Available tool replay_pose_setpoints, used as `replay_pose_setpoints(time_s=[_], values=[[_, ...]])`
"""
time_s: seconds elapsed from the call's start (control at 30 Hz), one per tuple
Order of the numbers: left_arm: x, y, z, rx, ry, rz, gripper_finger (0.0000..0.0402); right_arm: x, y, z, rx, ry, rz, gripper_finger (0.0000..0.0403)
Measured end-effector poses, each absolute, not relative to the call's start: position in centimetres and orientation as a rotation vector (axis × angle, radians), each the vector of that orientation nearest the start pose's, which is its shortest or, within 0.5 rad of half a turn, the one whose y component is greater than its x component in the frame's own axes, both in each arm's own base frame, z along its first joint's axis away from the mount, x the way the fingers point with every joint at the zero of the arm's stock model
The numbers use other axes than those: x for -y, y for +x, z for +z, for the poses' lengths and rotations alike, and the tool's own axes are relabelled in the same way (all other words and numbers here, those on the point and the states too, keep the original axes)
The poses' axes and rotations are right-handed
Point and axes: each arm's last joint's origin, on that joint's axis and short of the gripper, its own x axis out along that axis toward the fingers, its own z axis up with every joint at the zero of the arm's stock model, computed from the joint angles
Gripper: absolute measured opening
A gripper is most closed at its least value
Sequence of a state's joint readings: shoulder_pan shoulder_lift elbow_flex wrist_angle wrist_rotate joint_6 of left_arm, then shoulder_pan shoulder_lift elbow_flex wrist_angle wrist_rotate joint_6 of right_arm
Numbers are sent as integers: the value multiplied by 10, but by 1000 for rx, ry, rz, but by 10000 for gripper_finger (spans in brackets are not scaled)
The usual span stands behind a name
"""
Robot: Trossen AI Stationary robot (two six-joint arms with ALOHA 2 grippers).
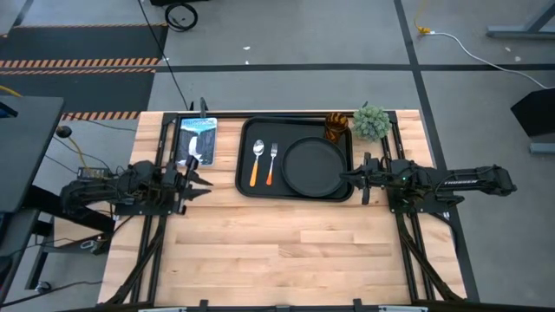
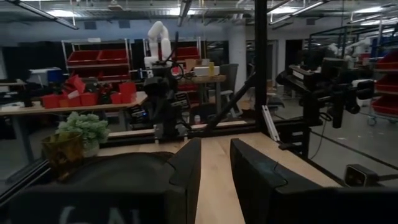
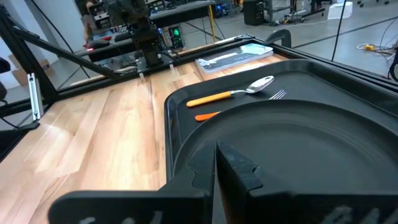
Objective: Pick and place plate/cup/fork/spoon on tray
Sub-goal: Return to Home Position
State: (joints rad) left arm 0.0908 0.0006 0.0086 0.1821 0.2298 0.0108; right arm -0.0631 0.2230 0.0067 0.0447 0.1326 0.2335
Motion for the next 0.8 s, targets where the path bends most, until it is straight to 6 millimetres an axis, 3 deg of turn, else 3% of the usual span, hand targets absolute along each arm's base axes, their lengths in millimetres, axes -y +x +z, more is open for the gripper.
replay_pose_setpoints(time_s=[0.8], values=[[3,96,183,176,34,-193,94,11,109,151,-148,226,-214,22]])
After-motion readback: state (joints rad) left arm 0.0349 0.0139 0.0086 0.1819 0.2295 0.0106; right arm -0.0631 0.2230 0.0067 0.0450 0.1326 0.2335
